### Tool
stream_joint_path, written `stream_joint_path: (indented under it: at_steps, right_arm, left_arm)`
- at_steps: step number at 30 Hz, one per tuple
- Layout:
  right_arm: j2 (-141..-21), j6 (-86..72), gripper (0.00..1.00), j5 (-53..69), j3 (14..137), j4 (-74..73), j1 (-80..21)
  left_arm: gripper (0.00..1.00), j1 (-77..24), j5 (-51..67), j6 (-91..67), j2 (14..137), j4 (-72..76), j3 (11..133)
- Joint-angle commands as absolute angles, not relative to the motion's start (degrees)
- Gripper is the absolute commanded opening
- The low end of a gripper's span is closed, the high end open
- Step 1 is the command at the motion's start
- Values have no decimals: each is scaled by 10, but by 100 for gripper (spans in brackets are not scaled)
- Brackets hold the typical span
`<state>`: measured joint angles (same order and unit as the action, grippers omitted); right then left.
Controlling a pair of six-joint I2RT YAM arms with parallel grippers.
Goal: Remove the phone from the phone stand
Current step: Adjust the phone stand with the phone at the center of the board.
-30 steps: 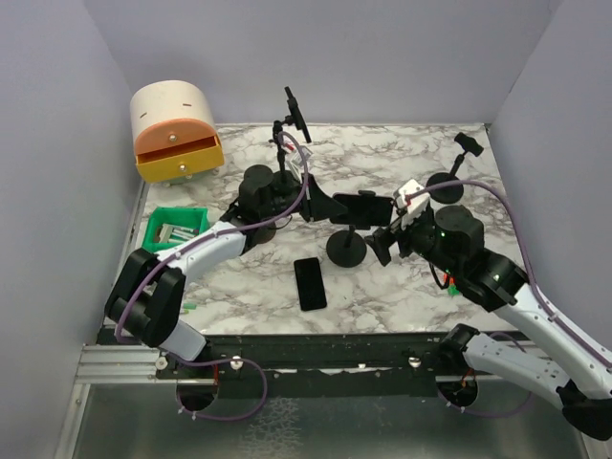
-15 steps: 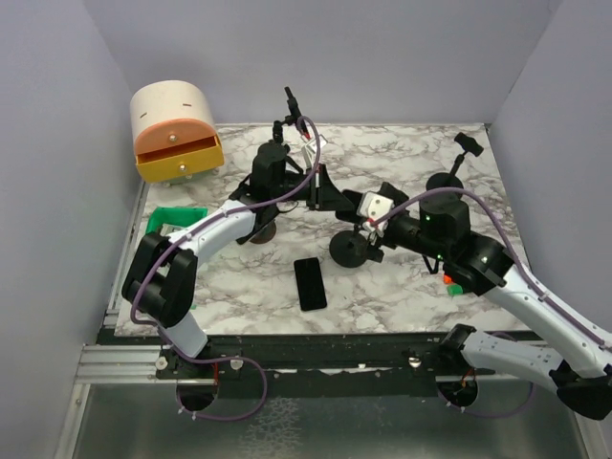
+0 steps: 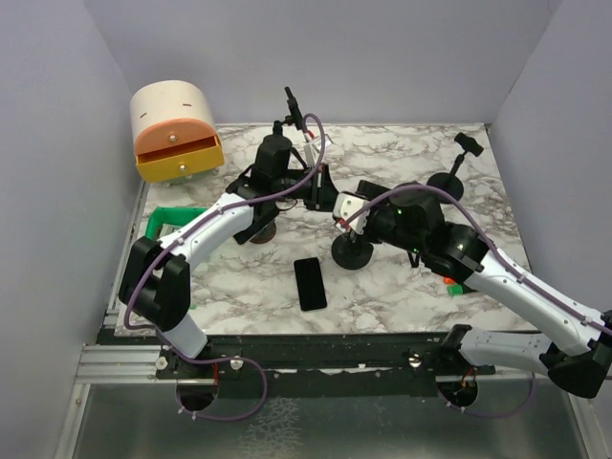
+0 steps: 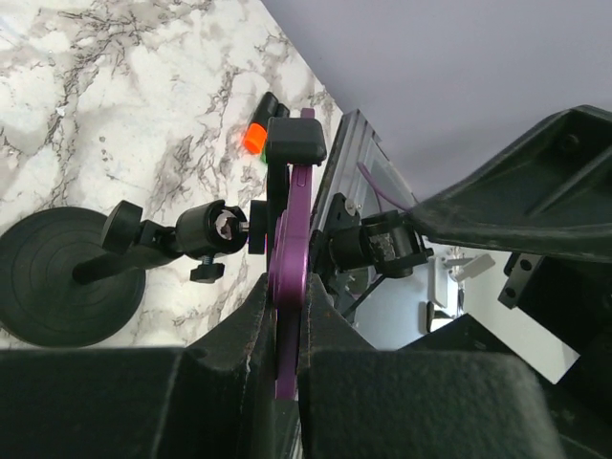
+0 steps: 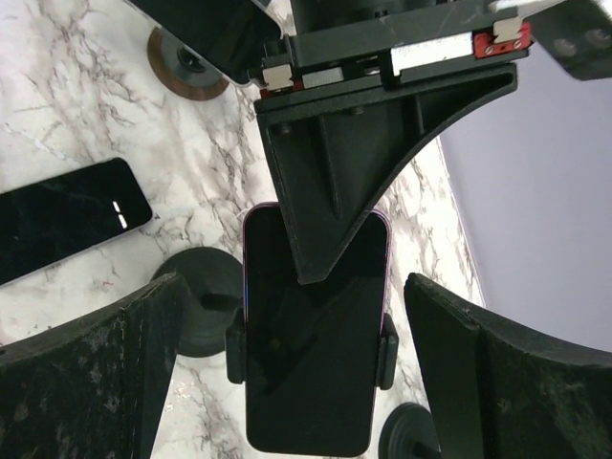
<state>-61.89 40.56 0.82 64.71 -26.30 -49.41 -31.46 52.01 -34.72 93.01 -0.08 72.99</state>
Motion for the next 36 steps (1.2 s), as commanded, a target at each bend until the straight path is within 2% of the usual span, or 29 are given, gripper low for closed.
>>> stream_joint_path:
  at_steps: [1, 12, 18, 22, 26, 28, 31, 34, 35, 36]
  right_arm:
    - [-635, 413, 100, -42, 657, -268, -500]
    - [-668, 387, 100, -50, 661, -258, -500]
    - [-684, 399, 98, -95, 643, -223, -499]
    - [-687, 401, 86, -100, 652, -223, -499]
    - [-687, 401, 64, -99, 651, -225, -500]
    - [-687, 399, 61, -97, 648, -225, -499]
    - [-684, 400, 61, -100, 638, -221, -499]
    - [-677, 400, 47, -103, 630, -219, -499]
    - [-675, 399, 42, -105, 628, -218, -499]
    - [-673, 397, 38, -106, 628, -219, -499]
  left_arm:
    - [0, -315, 496, -324, 901, -32, 736]
    - [0, -322, 500, -323, 880, -25, 724]
    - [0, -329, 503, -320, 868, -15, 715]
    - [0, -333, 507, -319, 867, -15, 716]
    - [0, -337, 507, -318, 865, -15, 718]
    - [0, -338, 507, -317, 863, -15, 718]
    - [0, -338, 507, -317, 859, -14, 715]
    - [0, -338, 501, -321, 855, -4, 711]
    - [7, -338, 499, -322, 853, -2, 710]
    - [20, -338, 497, -326, 853, -2, 709]
